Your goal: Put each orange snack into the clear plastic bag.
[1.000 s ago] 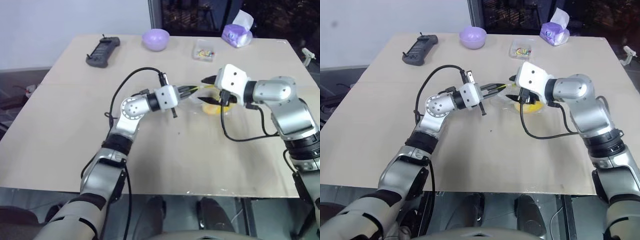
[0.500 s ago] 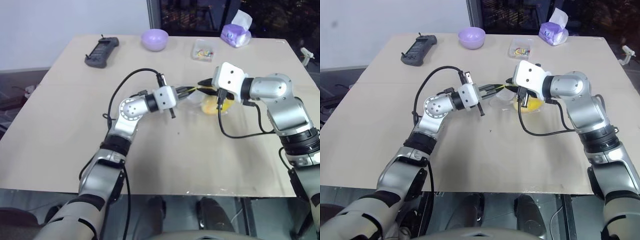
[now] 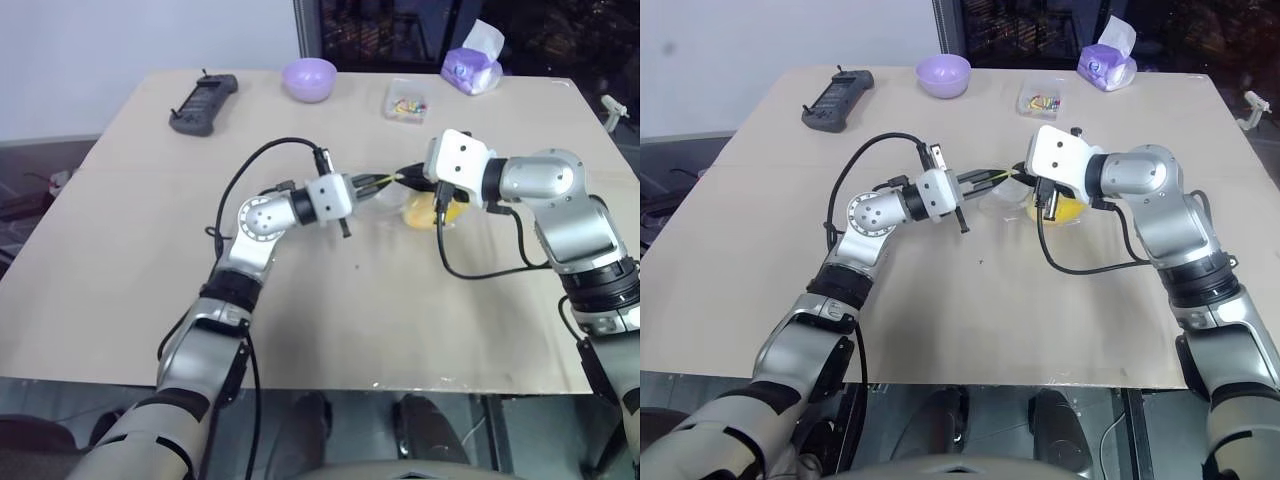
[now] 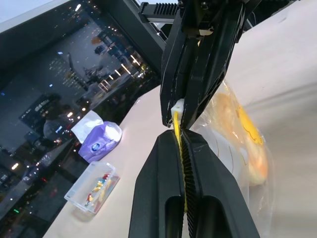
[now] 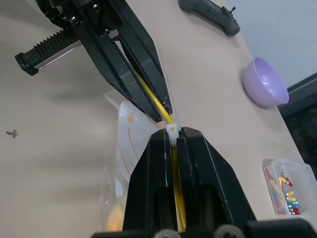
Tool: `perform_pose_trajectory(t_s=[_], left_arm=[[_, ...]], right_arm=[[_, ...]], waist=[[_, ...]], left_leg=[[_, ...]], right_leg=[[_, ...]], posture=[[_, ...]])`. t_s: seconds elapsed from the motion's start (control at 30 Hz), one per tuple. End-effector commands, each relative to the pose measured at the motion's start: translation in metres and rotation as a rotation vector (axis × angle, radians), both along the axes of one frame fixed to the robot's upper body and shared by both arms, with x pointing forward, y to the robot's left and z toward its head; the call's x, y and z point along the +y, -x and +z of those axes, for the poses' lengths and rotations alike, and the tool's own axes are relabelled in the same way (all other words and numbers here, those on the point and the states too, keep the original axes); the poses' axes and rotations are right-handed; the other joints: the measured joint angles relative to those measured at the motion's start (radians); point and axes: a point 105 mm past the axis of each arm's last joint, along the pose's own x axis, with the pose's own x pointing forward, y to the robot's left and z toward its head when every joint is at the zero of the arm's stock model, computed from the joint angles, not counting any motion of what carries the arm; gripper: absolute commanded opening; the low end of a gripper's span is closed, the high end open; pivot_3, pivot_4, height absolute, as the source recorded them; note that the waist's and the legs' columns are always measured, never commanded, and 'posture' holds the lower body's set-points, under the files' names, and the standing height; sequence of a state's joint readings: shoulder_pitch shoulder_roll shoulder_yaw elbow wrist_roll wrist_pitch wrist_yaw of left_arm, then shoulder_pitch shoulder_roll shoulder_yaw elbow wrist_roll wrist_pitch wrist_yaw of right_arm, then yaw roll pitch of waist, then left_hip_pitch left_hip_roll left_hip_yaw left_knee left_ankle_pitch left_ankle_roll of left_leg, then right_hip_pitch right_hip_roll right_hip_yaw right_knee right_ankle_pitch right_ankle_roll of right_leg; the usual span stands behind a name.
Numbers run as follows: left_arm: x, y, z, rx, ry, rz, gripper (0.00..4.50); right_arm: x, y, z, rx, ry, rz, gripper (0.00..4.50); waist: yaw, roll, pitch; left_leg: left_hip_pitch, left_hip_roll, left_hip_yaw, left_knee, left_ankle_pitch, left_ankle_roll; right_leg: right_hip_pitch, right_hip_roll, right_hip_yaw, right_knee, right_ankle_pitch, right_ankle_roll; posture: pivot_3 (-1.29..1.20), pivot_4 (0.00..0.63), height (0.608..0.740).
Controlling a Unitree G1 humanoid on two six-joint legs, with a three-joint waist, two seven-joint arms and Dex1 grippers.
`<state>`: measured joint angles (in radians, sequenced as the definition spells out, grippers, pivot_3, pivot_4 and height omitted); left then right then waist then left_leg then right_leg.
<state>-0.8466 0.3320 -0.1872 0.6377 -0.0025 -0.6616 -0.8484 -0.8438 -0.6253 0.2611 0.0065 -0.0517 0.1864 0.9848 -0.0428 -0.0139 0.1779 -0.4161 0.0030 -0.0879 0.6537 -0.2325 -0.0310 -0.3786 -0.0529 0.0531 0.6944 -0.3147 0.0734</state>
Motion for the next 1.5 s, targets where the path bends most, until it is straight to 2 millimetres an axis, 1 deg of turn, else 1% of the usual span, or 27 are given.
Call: perform_pose_trajectory(t_s=[0.03,0.13,0.27,0.37,0.47,0.6,0.83,1.23,1.5], left_arm=[[0.001,0.001,0.009,-0.042,0.006,-0.005,0.00],[0.002,0.001,0.009,-0.043,0.004,-0.001,0.00],[0.006,-0.002,0.008,-0.057,-0.012,0.024,0.00],[0.017,-0.016,0.008,-0.084,-0.046,0.119,0.00],[0.025,-0.028,0.008,-0.102,-0.065,0.201,0.00],[0.031,-0.036,0.009,-0.123,-0.071,0.260,0.00],[0.030,-0.038,0.009,-0.137,-0.069,0.272,0.00],[0.036,-0.041,0.009,-0.144,-0.064,0.296,0.00],[0.038,-0.041,0.010,-0.148,-0.063,0.301,0.00]], right_arm=[[0.000,0.006,0.016,-0.073,-0.002,0.020,0.03],[-0.001,0.006,0.017,-0.075,0.002,0.016,0.03],[-0.013,0.003,0.015,-0.073,0.027,-0.023,0.03],[-0.026,0.003,0.010,-0.047,0.054,-0.054,0.03],[-0.031,0.006,0.007,-0.014,0.060,-0.059,0.03],[-0.038,0.008,0.005,0.007,0.068,-0.078,0.03],[-0.044,0.008,0.011,0.005,0.052,-0.113,0.03],[-0.052,0.006,0.024,0.058,-0.065,-0.171,0.03],[-0.061,0.005,0.024,0.079,-0.075,-0.201,0.03]], waist=[[0.000,0.000,0.000],[0.000,0.000,0.000],[0.001,0.000,0.000],[0.003,0.000,0.000],[0.002,0.000,0.000],[0.000,0.000,0.000],[0.001,0.000,0.000],[0.001,0.000,0.000],[0.002,0.000,0.000]], left_leg=[[0.000,0.000,0.000,0.000,0.000,0.000],[0.000,0.000,0.000,0.000,0.000,0.000],[0.000,0.000,0.000,0.000,0.000,0.000],[0.000,0.000,0.000,0.000,0.000,0.000],[0.000,0.000,0.000,0.000,-0.001,0.002],[0.000,0.000,0.000,0.000,-0.001,0.002],[0.000,0.000,0.000,0.000,-0.002,0.003],[0.000,0.000,0.000,0.000,-0.002,0.003],[0.000,0.000,0.000,0.000,-0.002,0.003]], right_leg=[[0.000,0.000,0.000,0.000,0.000,0.000],[0.000,0.000,0.000,0.000,0.000,0.000],[0.000,0.000,0.000,0.000,0.000,0.000],[0.000,0.000,0.000,0.000,0.000,0.000],[0.000,0.000,0.000,0.000,0.000,0.000],[0.000,0.000,0.000,0.000,0.000,0.000],[0.000,0.000,0.000,0.000,0.000,0.000],[0.000,0.000,0.000,0.000,0.000,0.000],[0.000,0.000,0.000,0.000,0.000,0.000]], posture=[[0.00,0.150,0.740],[0.00,0.150,0.740],[0.00,0.150,0.740],[0.00,0.150,0.740],[0.00,0.150,0.740],[0.00,0.150,0.740],[0.00,0.150,0.740],[0.00,0.150,0.740],[0.00,0.150,0.740]])
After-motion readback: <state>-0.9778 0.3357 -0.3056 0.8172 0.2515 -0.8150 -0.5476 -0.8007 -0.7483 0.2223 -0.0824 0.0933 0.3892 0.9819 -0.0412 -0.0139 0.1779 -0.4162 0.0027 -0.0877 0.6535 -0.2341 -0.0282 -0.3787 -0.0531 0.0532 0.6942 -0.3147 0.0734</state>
